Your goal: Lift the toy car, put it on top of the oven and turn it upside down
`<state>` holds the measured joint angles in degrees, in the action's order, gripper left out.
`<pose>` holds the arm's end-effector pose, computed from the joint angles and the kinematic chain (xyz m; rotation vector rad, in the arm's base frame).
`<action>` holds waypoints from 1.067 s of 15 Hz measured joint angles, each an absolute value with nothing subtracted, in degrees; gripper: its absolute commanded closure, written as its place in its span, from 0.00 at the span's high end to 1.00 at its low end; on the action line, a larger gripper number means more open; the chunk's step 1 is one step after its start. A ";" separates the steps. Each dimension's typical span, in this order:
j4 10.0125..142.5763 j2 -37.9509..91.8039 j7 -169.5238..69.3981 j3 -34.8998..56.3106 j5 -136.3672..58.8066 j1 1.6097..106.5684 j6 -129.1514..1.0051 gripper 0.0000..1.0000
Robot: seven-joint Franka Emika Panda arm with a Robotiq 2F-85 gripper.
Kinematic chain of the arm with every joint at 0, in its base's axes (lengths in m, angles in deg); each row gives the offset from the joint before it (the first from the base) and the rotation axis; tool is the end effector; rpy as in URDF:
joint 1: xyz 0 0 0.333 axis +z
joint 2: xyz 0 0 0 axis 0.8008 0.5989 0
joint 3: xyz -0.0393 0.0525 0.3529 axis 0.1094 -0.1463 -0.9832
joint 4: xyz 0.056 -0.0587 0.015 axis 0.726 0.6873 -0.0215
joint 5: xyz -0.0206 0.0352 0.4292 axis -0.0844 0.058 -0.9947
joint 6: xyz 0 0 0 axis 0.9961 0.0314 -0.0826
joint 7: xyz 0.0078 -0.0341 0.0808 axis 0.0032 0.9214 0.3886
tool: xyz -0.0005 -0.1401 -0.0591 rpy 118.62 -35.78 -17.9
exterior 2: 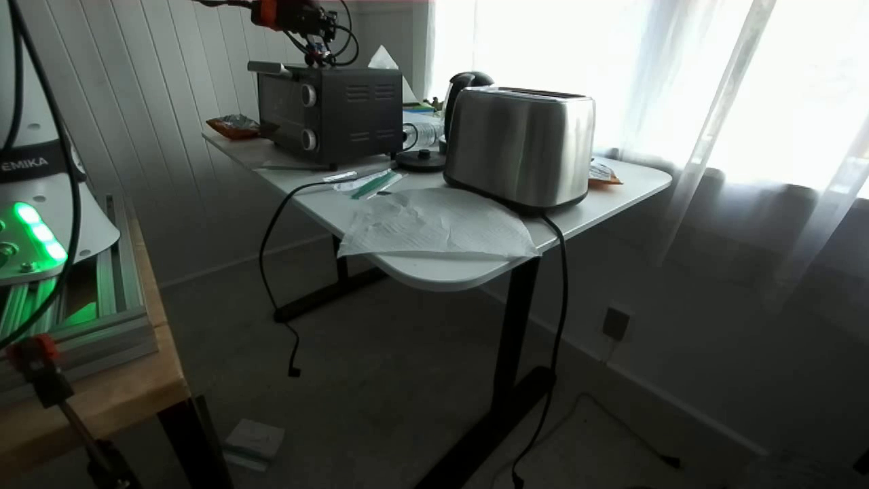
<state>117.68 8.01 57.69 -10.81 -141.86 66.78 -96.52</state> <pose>0.5045 0.2455 0.3592 -2.3663 -0.8682 -1.0928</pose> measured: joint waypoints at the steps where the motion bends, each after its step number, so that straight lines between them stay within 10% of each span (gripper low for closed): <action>1: 117.26 8.34 58.70 -10.81 -142.71 66.78 -96.86 0.07; 16: 116.41 8.99 53.72 -9.71 -133.88 66.02 -97.85 0.07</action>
<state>116.41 8.99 53.72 -9.71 -133.88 66.02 -97.85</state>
